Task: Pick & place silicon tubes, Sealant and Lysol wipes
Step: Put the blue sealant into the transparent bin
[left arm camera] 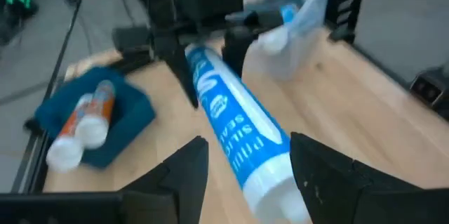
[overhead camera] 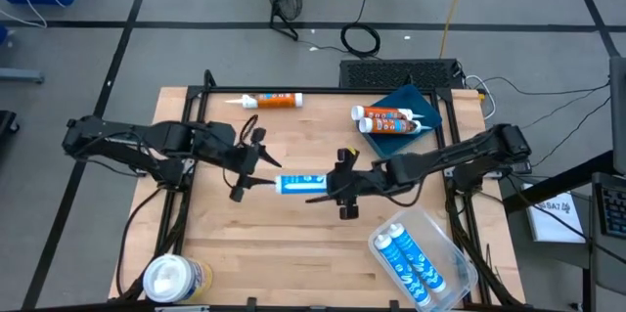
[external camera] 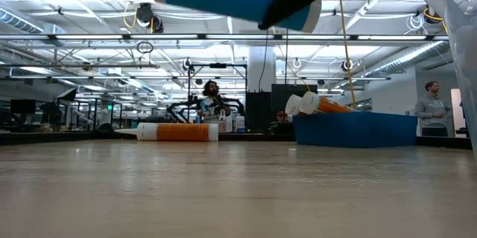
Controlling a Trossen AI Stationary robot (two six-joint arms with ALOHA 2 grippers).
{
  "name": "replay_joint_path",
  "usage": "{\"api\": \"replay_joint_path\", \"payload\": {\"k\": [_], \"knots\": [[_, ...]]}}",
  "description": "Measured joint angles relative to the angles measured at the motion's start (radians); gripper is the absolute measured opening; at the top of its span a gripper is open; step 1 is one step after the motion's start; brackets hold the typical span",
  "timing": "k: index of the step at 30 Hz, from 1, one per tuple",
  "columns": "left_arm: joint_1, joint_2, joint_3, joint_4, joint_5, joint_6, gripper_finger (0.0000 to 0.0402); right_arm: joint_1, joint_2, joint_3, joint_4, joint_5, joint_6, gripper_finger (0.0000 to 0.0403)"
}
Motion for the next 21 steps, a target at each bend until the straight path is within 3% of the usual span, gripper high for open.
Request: {"api": "replay_joint_path", "payload": {"k": [11, 17, 21], "knots": [[0.167, -0.274, -0.305, 0.284, 0.032, -0.097, 0.0198, 0.052, -0.096, -0.101, 0.051, 0.086, 0.099, 0.0198], [0.19, -0.426, -0.384, 0.285, 0.019, -0.109, 0.0198, 0.024, -0.161, -0.227, 0.273, 0.068, 0.065, 0.0198], [0.193, -0.462, -0.411, 0.285, 0.011, -0.105, 0.0198, -0.039, -0.188, -0.334, 0.469, -0.016, 0.041, 0.0198]]}}
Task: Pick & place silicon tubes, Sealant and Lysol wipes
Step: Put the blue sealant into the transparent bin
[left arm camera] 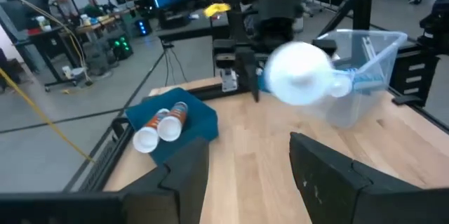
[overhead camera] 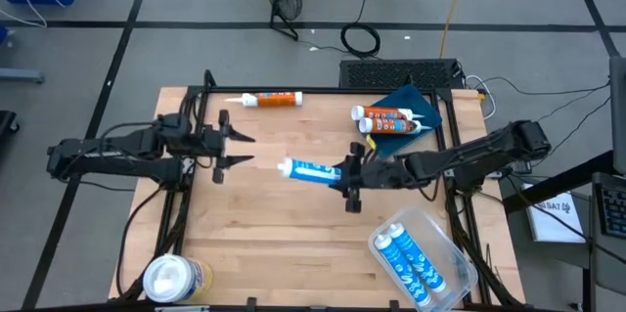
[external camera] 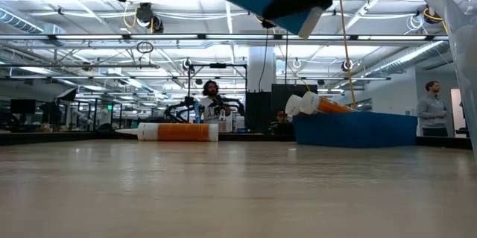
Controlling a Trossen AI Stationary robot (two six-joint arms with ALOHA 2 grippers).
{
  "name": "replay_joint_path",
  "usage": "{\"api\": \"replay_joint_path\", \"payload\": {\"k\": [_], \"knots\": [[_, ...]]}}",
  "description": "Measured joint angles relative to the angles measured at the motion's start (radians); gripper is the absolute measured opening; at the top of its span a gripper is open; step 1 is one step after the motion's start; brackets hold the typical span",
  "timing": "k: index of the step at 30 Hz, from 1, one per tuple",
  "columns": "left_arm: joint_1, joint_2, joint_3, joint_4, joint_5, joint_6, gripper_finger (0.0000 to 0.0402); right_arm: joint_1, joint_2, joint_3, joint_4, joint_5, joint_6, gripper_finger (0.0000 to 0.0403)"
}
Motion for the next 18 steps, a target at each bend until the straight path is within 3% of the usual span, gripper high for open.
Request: {"api": "replay_joint_path", "payload": {"k": [6, 18], "knots": [[-0.001, 0.015, -0.006, 0.001, -0.002, -0.024, 0.0198, -0.092, -0.009, -0.067, 0.15, -0.099, -0.012, 0.0198], [-0.002, 0.023, -0.006, -0.001, -0.003, -0.027, 0.0198, -0.289, 0.009, -0.066, 0.423, -0.08, -0.046, 0.0198]]}}
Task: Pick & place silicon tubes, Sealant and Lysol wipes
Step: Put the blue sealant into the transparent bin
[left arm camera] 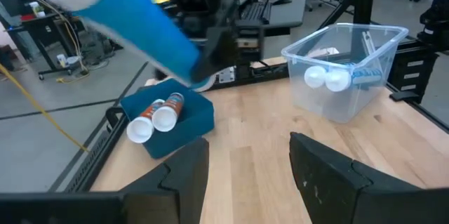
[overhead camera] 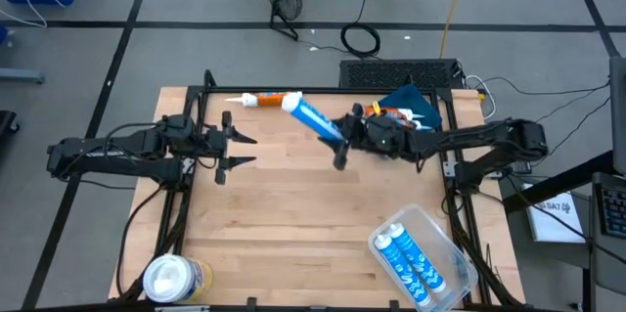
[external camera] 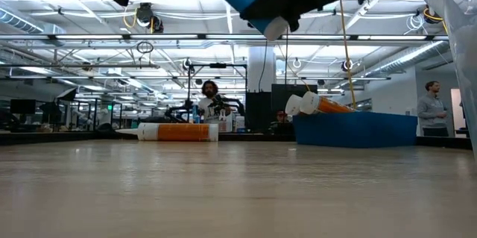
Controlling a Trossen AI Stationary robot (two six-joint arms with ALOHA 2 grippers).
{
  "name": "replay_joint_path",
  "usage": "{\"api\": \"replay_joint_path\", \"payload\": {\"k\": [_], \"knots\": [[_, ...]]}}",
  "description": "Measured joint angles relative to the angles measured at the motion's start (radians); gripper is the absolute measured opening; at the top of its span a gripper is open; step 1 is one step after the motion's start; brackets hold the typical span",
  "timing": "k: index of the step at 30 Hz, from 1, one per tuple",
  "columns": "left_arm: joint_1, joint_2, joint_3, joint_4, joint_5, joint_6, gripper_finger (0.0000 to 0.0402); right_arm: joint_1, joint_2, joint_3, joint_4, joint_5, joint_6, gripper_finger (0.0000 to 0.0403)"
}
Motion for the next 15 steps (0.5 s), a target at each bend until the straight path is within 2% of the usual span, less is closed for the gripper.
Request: {"api": "replay_joint_path", "payload": {"k": [3, 9, 15], "knots": [[0.0, 0.0, 0.0, 0.0, 0.0, 0.0, 0.0198, -0.02, 0.028, -0.001, 0.093, -0.037, -0.015, 0.0198], [0.0, 0.0, 0.0, 0.0, -0.001, 0.0, 0.0198, -0.062, 0.052, -0.001, 0.124, -0.399, -0.019, 0.0198], [0.0, 0.0, 0.0, 0.0, -0.002, 0.0, 0.0198, -0.086, 0.05, -0.001, 0.135, -0.642, -0.017, 0.0198]]}}
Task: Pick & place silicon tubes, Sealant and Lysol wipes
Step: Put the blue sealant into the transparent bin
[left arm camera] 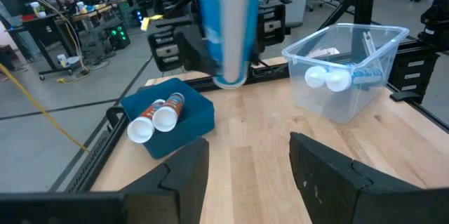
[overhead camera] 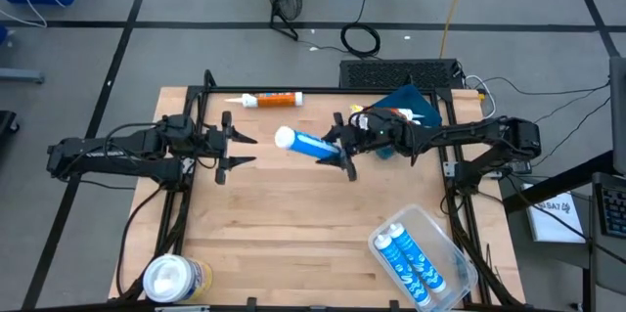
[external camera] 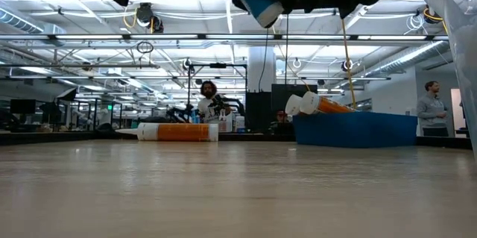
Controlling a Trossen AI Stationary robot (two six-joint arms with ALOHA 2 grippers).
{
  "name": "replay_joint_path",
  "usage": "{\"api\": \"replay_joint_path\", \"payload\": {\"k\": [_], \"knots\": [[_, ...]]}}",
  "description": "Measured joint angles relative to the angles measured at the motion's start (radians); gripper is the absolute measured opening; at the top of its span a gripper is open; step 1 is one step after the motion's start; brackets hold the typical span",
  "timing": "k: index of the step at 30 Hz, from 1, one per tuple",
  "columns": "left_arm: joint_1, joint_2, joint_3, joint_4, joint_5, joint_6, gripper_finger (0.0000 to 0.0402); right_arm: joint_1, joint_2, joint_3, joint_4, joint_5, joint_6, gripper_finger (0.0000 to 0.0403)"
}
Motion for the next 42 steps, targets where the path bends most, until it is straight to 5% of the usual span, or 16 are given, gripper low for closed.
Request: {"api": "replay_joint_path", "payload": {"k": [11, 17, 21, 24, 28, 35, 37, 42], "knots": [[0.0, 0.0, 0.0, 0.0, 0.0, 0.0, 0.0198, 0.042, -0.001, 0.001, 0.091, -0.722, -0.092, 0.0198], [0.0, 0.0, 0.0, 0.0, 0.0, 0.0, 0.0198, 0.096, -0.001, 0.002, 0.112, -0.747, -0.102, 0.0198], [0.0, 0.0, 0.0, 0.0, 0.0, 0.0, 0.0198, 0.104, -0.001, 0.002, 0.099, -0.671, -0.106, 0.0198], [0.0, 0.0, 0.001, 0.0, 0.0, 0.0, 0.0198, 0.106, -0.001, 0.002, 0.093, -0.523, -0.085, 0.0198], [0.0, 0.0, 0.001, 0.0, 0.0, 0.0, 0.0198, 0.148, -0.024, 0.003, 0.016, -0.021, 0.044, 0.0198], [-0.001, 0.0, 0.001, 0.0, 0.001, 0.0, 0.0198, 0.346, -0.127, 0.137, -0.549, 0.75, 0.207, 0.0198], [0.0, 0.0, 0.001, 0.001, 0.001, 0.0, 0.0198, 0.421, -0.13, 0.177, -0.683, 0.857, 0.29, 0.0198], [0.0, 0.0, 0.001, 0.0, 0.001, 0.0, 0.0198, 0.593, -0.129, 0.259, -0.884, 0.931, 0.555, 0.0198]]}}
